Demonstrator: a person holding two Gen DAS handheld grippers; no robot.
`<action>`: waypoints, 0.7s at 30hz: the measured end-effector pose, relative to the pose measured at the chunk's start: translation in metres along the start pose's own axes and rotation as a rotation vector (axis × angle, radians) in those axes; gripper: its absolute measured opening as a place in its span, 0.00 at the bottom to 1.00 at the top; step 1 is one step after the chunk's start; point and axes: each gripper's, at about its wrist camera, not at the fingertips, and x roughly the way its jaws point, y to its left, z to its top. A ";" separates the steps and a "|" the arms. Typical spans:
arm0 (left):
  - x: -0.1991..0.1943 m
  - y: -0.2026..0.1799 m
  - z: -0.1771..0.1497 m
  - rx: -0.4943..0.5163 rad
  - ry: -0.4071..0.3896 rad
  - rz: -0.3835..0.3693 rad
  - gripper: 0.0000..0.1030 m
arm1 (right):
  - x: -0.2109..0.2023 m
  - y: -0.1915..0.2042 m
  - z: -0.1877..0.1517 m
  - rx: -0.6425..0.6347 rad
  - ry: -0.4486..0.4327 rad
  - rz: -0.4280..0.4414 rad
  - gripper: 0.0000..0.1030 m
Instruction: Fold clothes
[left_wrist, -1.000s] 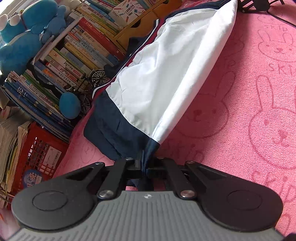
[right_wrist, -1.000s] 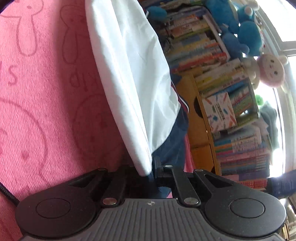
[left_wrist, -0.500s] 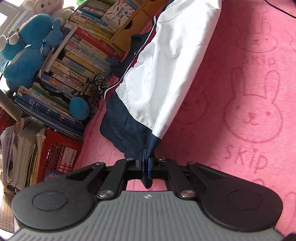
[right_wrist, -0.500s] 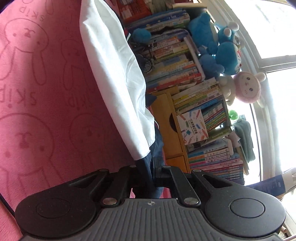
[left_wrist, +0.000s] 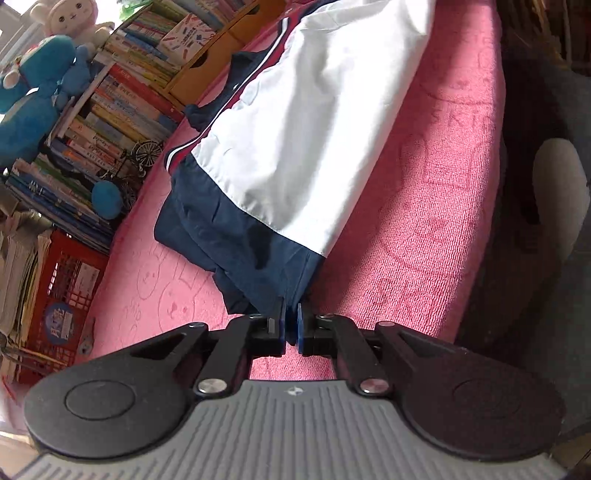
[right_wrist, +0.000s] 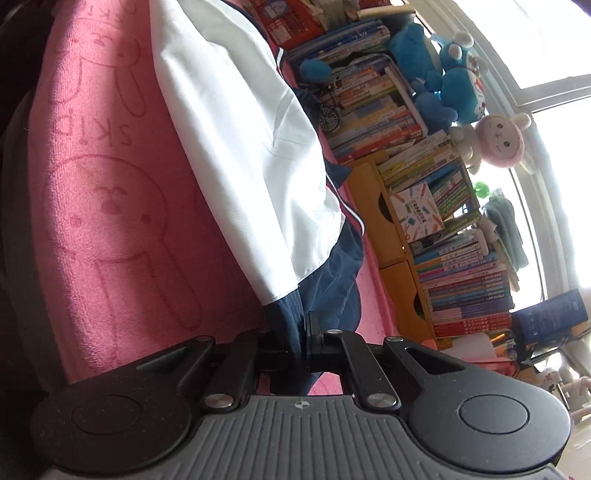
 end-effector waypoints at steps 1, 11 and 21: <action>-0.001 0.000 0.000 0.001 0.005 -0.001 0.06 | -0.001 0.001 -0.001 0.007 -0.001 0.001 0.07; -0.016 0.002 -0.024 -0.164 0.066 0.010 0.06 | -0.009 0.005 -0.018 0.069 -0.030 0.031 0.13; -0.070 0.030 -0.045 -0.840 -0.132 0.090 0.27 | -0.049 -0.029 -0.048 0.565 0.122 0.061 0.31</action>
